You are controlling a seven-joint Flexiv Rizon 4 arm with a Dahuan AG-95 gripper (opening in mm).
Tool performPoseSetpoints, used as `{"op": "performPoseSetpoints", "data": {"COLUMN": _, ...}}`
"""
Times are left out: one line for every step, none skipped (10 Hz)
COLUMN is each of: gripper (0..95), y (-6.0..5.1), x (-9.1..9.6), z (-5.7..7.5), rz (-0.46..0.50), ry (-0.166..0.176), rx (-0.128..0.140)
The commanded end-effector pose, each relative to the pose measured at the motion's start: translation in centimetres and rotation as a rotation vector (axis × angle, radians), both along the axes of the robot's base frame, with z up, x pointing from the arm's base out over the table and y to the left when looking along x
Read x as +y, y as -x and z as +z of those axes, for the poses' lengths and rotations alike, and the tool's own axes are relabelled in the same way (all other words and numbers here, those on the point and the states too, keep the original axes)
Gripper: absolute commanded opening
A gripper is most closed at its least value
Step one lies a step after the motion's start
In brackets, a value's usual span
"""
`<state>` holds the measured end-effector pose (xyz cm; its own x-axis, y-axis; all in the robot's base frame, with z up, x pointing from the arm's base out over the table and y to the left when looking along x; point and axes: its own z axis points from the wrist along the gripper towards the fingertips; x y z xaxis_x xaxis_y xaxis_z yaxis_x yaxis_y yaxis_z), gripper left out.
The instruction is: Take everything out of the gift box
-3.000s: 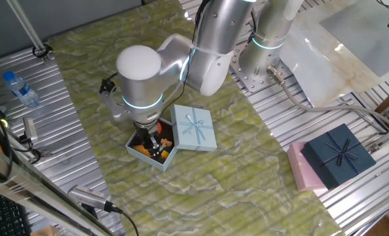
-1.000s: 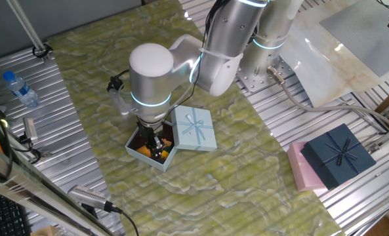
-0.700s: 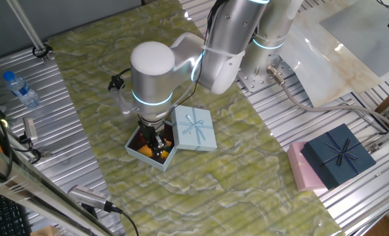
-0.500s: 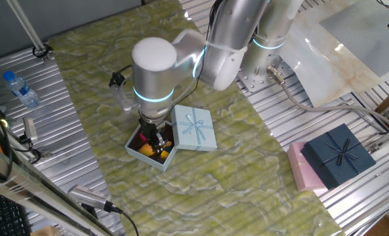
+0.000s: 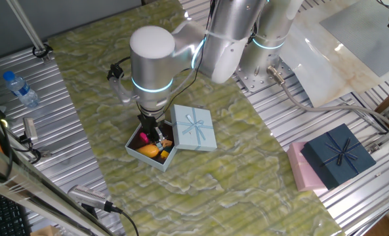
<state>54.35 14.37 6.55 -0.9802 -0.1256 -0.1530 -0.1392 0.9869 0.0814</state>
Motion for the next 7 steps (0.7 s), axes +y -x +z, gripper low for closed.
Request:
{"op": "performPoseSetpoints", "data": {"gripper": 95.0, "y": 0.0, "x": 0.2, "z": 0.0, "rz": 0.035, "ry": 0.029, "rx": -0.026}}
{"op": "performPoseSetpoints", "data": {"gripper": 95.0, "y": -0.1, "x": 0.2, "z": -0.1, "rz": 0.039, "ry": 0.03, "rx": -0.029}}
{"op": "performPoseSetpoints", "data": {"gripper": 95.0, "y": -0.1, "x": 0.2, "z": -0.1, "rz": 0.03, "ry": 0.028, "rx": -0.029}}
{"op": "performPoseSetpoints", "data": {"gripper": 95.0, "y": -0.1, "x": 0.4, "z": -0.3, "rz": 0.024, "ry": 0.026, "rx": -0.029}}
{"op": "performPoseSetpoints", "data": {"gripper": 95.0, "y": -0.1, "x": 0.6, "z": -0.4, "rz": 0.017, "ry": 0.025, "rx": -0.029}}
{"op": "performPoseSetpoints", "data": {"gripper": 95.0, "y": -0.2, "x": 1.0, "z": -1.0, "rz": 0.002, "ry": 0.022, "rx": -0.039}}
{"op": "performPoseSetpoints", "data": {"gripper": 95.0, "y": -0.5, "x": 0.9, "z": -1.2, "rz": 0.003, "ry": 0.026, "rx": -0.042}}
